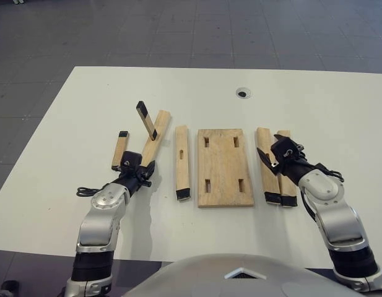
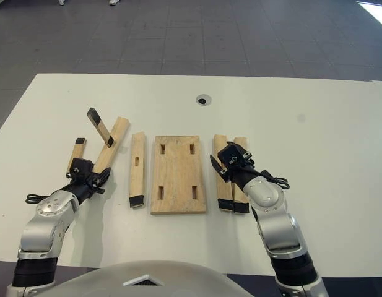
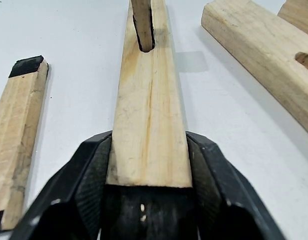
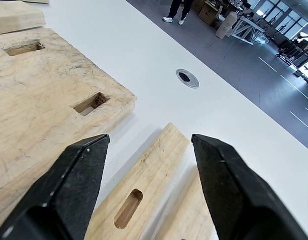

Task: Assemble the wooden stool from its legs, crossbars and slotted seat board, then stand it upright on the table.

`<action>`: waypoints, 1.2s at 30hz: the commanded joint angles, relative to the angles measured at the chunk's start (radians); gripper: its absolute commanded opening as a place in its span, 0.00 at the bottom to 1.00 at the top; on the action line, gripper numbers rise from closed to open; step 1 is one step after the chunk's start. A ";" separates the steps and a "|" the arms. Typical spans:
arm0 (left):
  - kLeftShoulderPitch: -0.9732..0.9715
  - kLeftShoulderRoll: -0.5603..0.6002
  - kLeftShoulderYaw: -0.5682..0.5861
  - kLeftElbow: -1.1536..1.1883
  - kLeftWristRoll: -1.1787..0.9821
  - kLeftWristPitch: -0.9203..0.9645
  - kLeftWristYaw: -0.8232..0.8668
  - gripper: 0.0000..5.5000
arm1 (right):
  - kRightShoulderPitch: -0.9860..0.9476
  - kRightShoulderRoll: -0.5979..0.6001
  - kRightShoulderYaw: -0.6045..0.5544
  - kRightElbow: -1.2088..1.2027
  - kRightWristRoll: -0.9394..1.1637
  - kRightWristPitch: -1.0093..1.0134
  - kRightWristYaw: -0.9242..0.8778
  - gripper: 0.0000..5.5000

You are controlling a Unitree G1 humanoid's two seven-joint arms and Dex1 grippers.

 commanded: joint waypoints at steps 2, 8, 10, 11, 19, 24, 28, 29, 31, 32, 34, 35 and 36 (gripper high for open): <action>-0.184 -0.063 0.083 -0.018 -0.129 0.014 -0.015 0.38 | -0.055 0.111 -0.181 0.005 0.222 0.141 0.035 0.55; -0.460 -0.075 0.209 0.030 -0.580 0.233 -0.206 0.38 | -0.120 0.185 -0.503 0.126 0.780 0.419 0.199 0.65; -0.477 -0.030 0.193 0.043 -0.722 0.357 -0.329 0.38 | -0.156 0.188 -0.587 0.147 1.027 0.559 0.234 0.73; -0.477 -0.006 0.176 0.046 -0.777 0.411 -0.390 0.38 | -0.153 0.170 -0.605 0.147 1.144 0.615 0.266 0.77; -0.494 0.030 0.049 0.013 -0.945 0.539 -0.582 0.38 | -0.211 0.076 -0.606 0.215 1.478 0.698 0.241 1.00; -0.483 0.011 0.000 -0.014 -0.961 0.532 -0.570 0.38 | -0.272 0.098 -0.541 0.224 1.600 0.661 0.145 1.00; -0.486 0.004 -0.016 -0.012 -0.961 0.524 -0.559 0.38 | -0.298 0.098 -0.494 0.216 1.678 0.621 0.089 1.00; -0.488 0.003 -0.017 -0.009 -0.960 0.523 -0.559 0.38 | -0.305 0.095 -0.486 0.220 1.690 0.611 0.079 1.00; -0.490 0.006 -0.020 -0.003 -0.958 0.520 -0.562 0.38 | -0.307 0.086 -0.472 0.225 1.706 0.593 0.062 0.93; -0.490 0.007 -0.021 -0.002 -0.957 0.519 -0.562 0.38 | -0.304 0.082 -0.467 0.227 1.712 0.587 0.056 0.90; -0.491 0.012 -0.018 -0.001 -0.961 0.520 -0.563 0.38 | -0.294 0.066 -0.456 0.225 1.717 0.578 0.054 0.83; -0.491 0.014 -0.017 -0.001 -0.962 0.520 -0.563 0.38 | -0.290 0.057 -0.452 0.224 1.715 0.576 0.058 0.79; -0.492 0.016 -0.016 -0.001 -0.962 0.520 -0.565 0.38 | -0.286 0.049 -0.448 0.224 1.716 0.574 0.060 0.76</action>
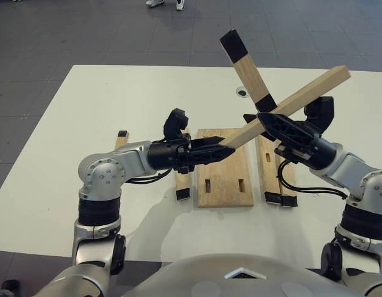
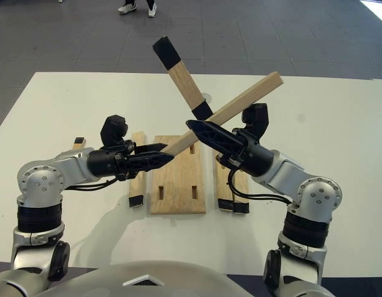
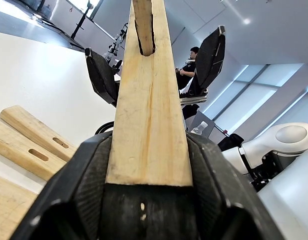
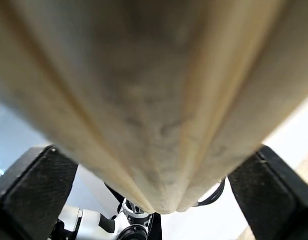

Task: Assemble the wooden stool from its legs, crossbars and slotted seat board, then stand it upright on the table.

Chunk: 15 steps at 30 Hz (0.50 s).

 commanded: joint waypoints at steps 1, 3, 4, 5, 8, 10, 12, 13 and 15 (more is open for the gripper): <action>-0.018 0.015 0.004 0.006 -0.010 -0.009 -0.003 0.38 | 0.006 -0.041 0.016 0.000 0.014 -0.016 0.003 0.73; -0.021 0.021 0.006 0.011 -0.009 -0.010 -0.009 0.38 | 0.010 -0.051 0.017 0.006 0.016 -0.026 0.004 0.66; -0.020 0.024 0.005 0.012 -0.007 -0.012 -0.011 0.38 | 0.012 -0.054 0.018 0.007 0.016 -0.030 0.004 0.64; -0.019 0.024 0.004 0.011 -0.008 -0.012 -0.010 0.38 | 0.014 -0.056 0.021 0.007 0.015 -0.034 0.004 0.60; -0.017 0.023 0.003 0.004 -0.014 -0.011 -0.008 0.38 | 0.024 -0.068 0.035 -0.003 0.001 -0.043 0.010 0.53; -0.015 0.023 0.001 -0.001 -0.018 -0.010 -0.008 0.38 | 0.027 -0.077 0.045 -0.007 -0.014 -0.051 0.016 0.46; -0.017 0.019 0.003 -0.007 -0.027 -0.007 -0.004 0.38 | 0.035 -0.092 0.063 -0.022 -0.052 -0.055 0.036 0.40; -0.018 0.017 0.004 -0.008 -0.032 -0.005 -0.002 0.38 | 0.038 -0.097 0.069 -0.026 -0.064 -0.058 0.043 0.39; -0.022 0.015 0.004 -0.007 -0.034 -0.006 -0.002 0.38 | 0.043 -0.107 0.080 -0.030 -0.089 -0.071 0.060 0.37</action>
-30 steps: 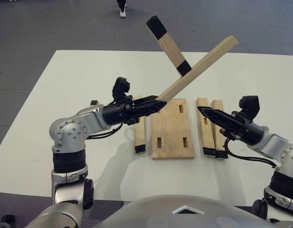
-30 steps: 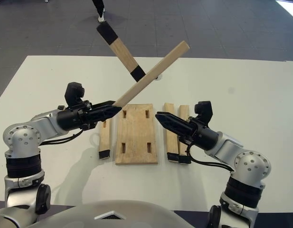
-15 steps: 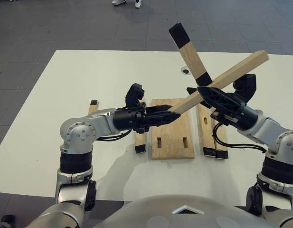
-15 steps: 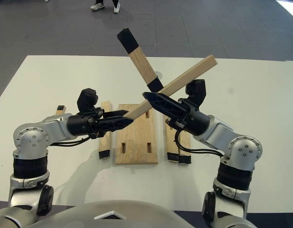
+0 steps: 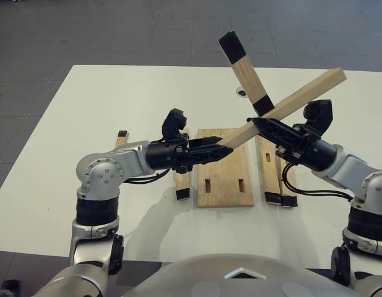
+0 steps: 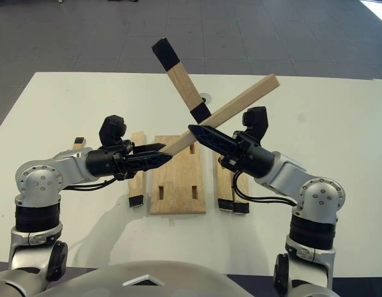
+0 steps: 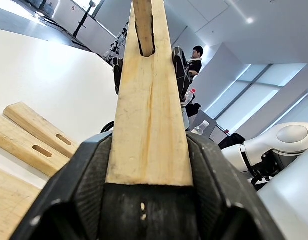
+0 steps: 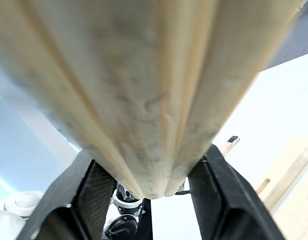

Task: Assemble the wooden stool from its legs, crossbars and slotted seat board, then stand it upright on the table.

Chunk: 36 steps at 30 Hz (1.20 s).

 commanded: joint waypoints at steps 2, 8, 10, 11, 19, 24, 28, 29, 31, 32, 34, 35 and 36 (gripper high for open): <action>-0.025 -0.002 0.004 -0.014 -0.028 -0.009 0.002 0.38 | 0.017 -0.038 0.041 -0.024 -0.094 -0.021 0.031 0.37; -0.030 -0.001 0.005 -0.008 -0.026 -0.018 0.000 0.38 | 0.012 -0.056 0.060 -0.018 -0.132 -0.052 0.057 0.37; -0.028 -0.002 0.003 -0.007 -0.020 -0.024 -0.001 0.38 | 0.008 -0.049 0.055 -0.011 -0.090 -0.050 0.042 0.37; -0.026 -0.002 -0.002 -0.011 -0.016 -0.026 -0.003 0.38 | 0.006 -0.046 0.054 -0.009 -0.072 -0.049 0.036 0.37; -0.010 0.009 -0.039 -0.031 0.022 -0.069 -0.021 0.55 | 0.003 -0.043 0.057 -0.010 -0.001 -0.052 -0.013 0.37; -0.021 0.027 -0.016 -0.004 0.010 -0.087 -0.031 0.67 | 0.015 -0.060 0.054 -0.010 -0.001 -0.048 -0.011 0.37; -0.087 0.041 0.068 0.078 0.010 -0.125 -0.011 0.67 | 0.027 -0.095 0.039 0.001 -0.010 -0.042 0.009 0.37; -0.105 0.042 0.085 0.101 0.014 -0.136 -0.002 0.67 | 0.029 -0.101 0.037 0.003 -0.012 -0.042 0.010 0.37; -0.129 0.055 0.107 0.126 0.050 -0.170 0.019 0.67 | 0.032 -0.117 0.040 0.006 -0.035 -0.042 0.022 0.37; -0.127 0.071 0.106 0.124 0.084 -0.194 0.025 0.67 | 0.034 -0.126 0.041 0.008 -0.053 -0.043 0.029 0.37; -0.080 0.130 0.067 0.092 0.210 -0.267 0.032 0.67 | 0.042 -0.152 0.035 0.015 -0.101 -0.052 0.047 0.37; -0.024 0.171 0.019 0.059 0.310 -0.322 0.040 0.67 | 0.047 -0.165 0.016 0.028 -0.118 -0.062 0.054 0.37; 0.026 0.206 -0.028 0.028 0.403 -0.377 0.048 0.67 | 0.051 -0.175 0.000 0.042 -0.134 -0.072 0.060 0.37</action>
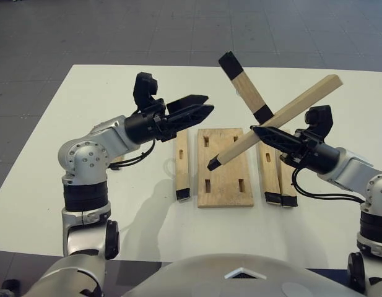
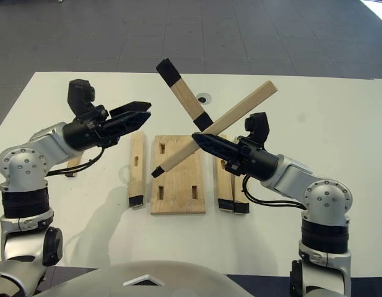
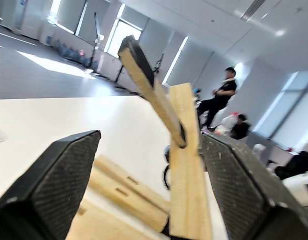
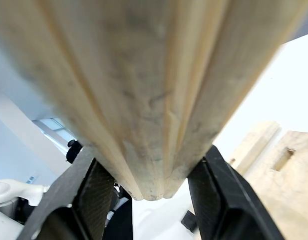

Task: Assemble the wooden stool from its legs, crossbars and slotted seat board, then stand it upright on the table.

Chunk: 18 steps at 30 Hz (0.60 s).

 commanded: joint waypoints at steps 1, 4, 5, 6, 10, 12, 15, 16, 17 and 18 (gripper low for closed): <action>0.173 0.119 -0.145 -0.105 0.293 -0.175 0.025 0.67 | 0.010 -0.042 -0.061 0.043 -0.072 -0.033 0.022 0.37; 0.258 0.144 -0.237 -0.108 0.480 -0.343 0.031 0.67 | -0.012 -0.020 -0.073 0.107 -0.159 -0.080 -0.029 0.37; 0.279 0.139 -0.262 -0.120 0.519 -0.374 0.038 0.67 | -0.020 -0.008 -0.068 0.116 -0.182 -0.088 -0.043 0.37; 0.295 0.132 -0.281 -0.136 0.544 -0.393 0.044 0.67 | -0.025 0.000 -0.063 0.118 -0.196 -0.091 -0.049 0.37; 0.345 0.149 -0.387 -0.217 0.654 -0.420 0.052 0.67 | -0.031 0.015 -0.057 0.106 -0.228 -0.081 -0.044 0.37; 0.356 0.177 -0.439 -0.241 0.724 -0.444 0.044 0.67 | -0.034 0.022 -0.056 0.100 -0.232 -0.077 -0.045 0.37; 0.350 0.233 -0.512 -0.239 0.872 -0.512 0.036 0.67 | -0.045 0.033 -0.056 0.082 -0.224 -0.069 -0.051 0.37; 0.348 0.238 -0.527 -0.235 0.905 -0.525 0.038 0.67 | -0.050 0.036 -0.056 0.078 -0.223 -0.067 -0.054 0.37; 0.346 0.242 -0.544 -0.232 0.938 -0.543 0.039 0.67 | -0.050 0.039 -0.057 0.073 -0.222 -0.065 -0.056 0.37; 0.343 0.237 -0.563 -0.227 0.967 -0.554 0.044 0.67 | -0.051 0.042 -0.058 0.068 -0.221 -0.064 -0.058 0.37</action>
